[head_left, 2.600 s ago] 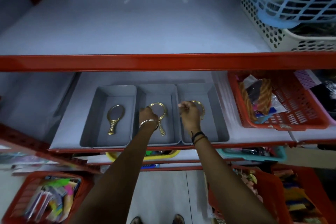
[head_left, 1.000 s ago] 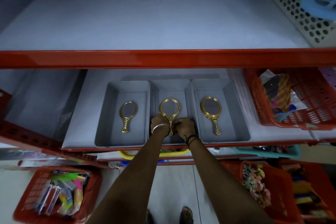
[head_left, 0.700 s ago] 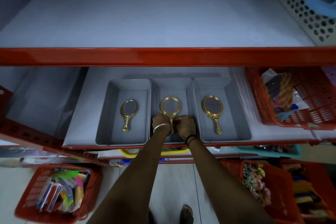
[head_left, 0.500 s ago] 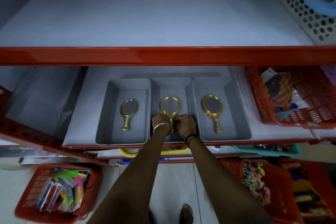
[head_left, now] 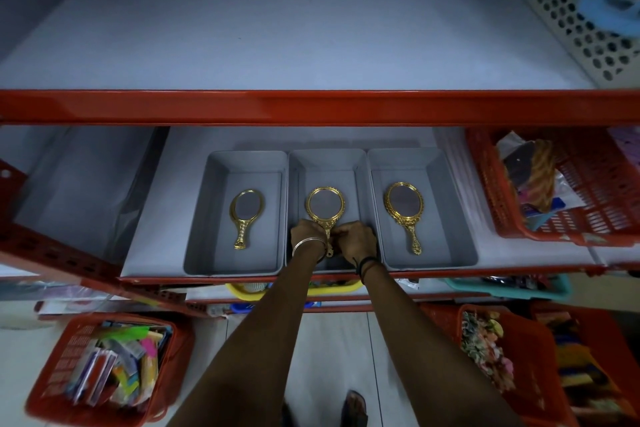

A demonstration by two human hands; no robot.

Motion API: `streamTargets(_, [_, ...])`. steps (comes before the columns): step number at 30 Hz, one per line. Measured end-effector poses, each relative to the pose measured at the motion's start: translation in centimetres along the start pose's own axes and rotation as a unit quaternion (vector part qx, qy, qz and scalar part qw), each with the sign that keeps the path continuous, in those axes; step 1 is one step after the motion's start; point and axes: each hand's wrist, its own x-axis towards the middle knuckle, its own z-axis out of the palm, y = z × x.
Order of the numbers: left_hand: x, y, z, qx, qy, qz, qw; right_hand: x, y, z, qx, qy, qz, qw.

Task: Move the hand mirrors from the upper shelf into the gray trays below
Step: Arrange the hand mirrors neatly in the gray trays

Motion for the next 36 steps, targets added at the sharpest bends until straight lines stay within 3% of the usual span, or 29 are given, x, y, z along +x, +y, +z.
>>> streamTargets(4, [-0.9,0.6,-0.7,-0.002,-0.006,0.015,1.000,0.1,0.1,-0.1,0.029,-0.009,0.002,1.000])
streamTargets(9, [-1.7,1.2,-1.7,0.027,0.040,0.072,0.996,0.0,-0.3,-0.4,0.053,0.017,0.031,0.998])
streamTargets(14, [-2.0,1.4,-5.9,0.011,0.122,0.181,0.976,-0.8,-3.6,-0.4,0.072,0.092,-0.006,0.993])
streamTargets(18, [-0.6,-0.6,-10.6,-0.021,0.212,0.184,0.959,-1.4,-7.5,1.5,0.141,0.083,-0.073,0.984])
streamTargets(23, [1.7,-4.9,-15.0,0.044,0.188,0.084,0.978,-1.8,-11.2,5.8,0.156,0.018,-0.101,0.982])
streamTargets(27, [2.3,-7.1,-15.4,0.116,0.124,0.061,0.984,-1.6,-12.7,9.4,0.081,-0.047,-0.044,0.995])
streamTargets(30, [2.7,-8.0,-14.9,0.095,0.109,0.060,0.988,-1.2,-12.8,10.9,0.022,-0.056,-0.002,0.998])
streamTargets(36, [4.1,-8.2,-15.2,-0.015,0.109,0.057,0.992,0.0,-13.0,12.5,0.030,-0.002,0.052,0.998])
